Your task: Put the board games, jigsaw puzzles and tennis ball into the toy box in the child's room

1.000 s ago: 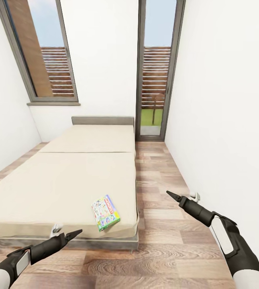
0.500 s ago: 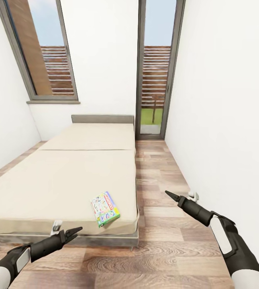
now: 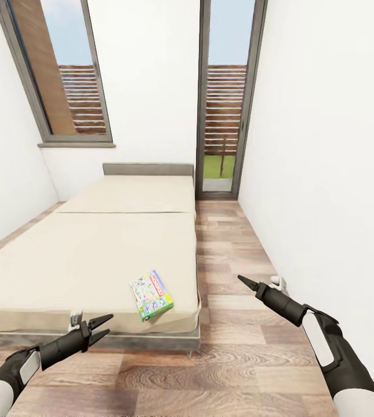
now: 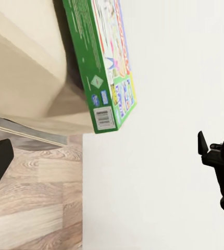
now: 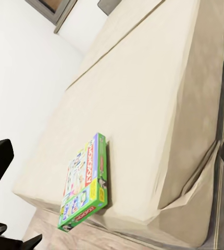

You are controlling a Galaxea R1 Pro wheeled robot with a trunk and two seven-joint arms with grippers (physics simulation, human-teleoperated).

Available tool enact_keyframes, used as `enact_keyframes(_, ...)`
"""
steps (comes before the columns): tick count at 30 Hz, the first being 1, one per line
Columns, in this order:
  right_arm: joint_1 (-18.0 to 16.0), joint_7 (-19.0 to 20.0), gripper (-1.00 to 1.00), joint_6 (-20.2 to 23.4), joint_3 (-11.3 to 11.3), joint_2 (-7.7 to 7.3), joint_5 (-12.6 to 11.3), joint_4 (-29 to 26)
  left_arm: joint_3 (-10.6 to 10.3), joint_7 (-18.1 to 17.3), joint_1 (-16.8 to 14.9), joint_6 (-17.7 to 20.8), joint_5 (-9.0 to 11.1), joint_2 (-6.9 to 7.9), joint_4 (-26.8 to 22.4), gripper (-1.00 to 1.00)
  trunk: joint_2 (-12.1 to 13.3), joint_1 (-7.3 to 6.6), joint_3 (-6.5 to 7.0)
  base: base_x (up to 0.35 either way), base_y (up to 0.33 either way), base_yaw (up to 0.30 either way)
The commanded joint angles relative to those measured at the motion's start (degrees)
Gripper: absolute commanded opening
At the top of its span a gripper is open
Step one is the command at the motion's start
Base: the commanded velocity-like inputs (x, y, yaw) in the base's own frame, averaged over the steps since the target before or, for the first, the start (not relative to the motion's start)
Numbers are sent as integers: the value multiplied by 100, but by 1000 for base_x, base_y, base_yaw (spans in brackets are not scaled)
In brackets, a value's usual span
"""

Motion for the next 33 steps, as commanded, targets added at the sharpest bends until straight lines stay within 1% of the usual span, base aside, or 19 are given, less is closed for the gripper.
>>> enact_keyframes(1, -4, 3, 100, 42, -6, -1, -34, 1, -1, -19, -3, 70, 23, 1, -7, 100, -44, 22, -24, 0, 0, 0)
enact_keyframes(6, -4, -4, 100, 41, -5, -2, -32, 2, 13, -35, -6, 103, 22, -11, -29, 100, -244, 131, -113, 0, 0, 0)
enact_keyframes(16, -4, -4, 100, 40, -13, -4, -33, 32, 18, -35, -5, 120, 22, -70, -36, 100, -244, 131, -113, 0, 0, 0)
enact_keyframes(19, -4, -4, 100, 40, -13, -2, -33, 35, 19, -36, -5, 111, 22, -166, -38, 100, -244, 131, -113, 0, 0, 0)
enact_keyframes(20, -4, -7, 100, 40, -12, -1, -30, 38, 19, -37, -5, 107, 22, -223, -39, 100, -244, 131, -113, 0, 0, 0)
enact_keyframes(25, -4, -11, 100, 40, -7, 1, -27, 50, 19, -39, -5, 95, 21, -317, -44, 100, -244, 131, -113, 0, 0, 0)
enact_keyframes(33, -4, -12, 100, 39, -5, 2, -21, 55, 19, -40, -5, 99, 22, -310, -45, 100, -244, 131, -113, 34, 0, 0)
